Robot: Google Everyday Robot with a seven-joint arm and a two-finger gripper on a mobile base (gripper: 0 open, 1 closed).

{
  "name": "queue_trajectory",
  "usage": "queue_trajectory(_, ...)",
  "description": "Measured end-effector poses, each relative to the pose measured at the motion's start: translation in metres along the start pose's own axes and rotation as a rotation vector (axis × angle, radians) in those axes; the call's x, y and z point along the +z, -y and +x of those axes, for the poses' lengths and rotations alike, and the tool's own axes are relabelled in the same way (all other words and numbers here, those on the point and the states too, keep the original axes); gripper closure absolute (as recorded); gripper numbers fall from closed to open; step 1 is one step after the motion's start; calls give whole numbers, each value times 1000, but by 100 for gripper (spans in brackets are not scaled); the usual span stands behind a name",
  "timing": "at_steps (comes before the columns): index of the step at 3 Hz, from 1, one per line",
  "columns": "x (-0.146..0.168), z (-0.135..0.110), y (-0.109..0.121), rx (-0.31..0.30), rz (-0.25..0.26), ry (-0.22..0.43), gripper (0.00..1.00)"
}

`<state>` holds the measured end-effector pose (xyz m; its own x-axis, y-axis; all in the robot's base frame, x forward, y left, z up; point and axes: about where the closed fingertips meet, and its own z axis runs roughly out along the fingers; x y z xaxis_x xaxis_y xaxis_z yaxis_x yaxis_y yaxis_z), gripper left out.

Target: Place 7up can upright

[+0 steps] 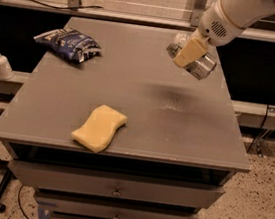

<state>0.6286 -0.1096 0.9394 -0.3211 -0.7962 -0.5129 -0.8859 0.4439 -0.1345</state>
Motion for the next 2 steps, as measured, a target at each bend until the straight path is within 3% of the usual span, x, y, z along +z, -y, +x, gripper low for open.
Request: queue_trajectory(2, -31, -10, 1, -84, -110, 408, 100)
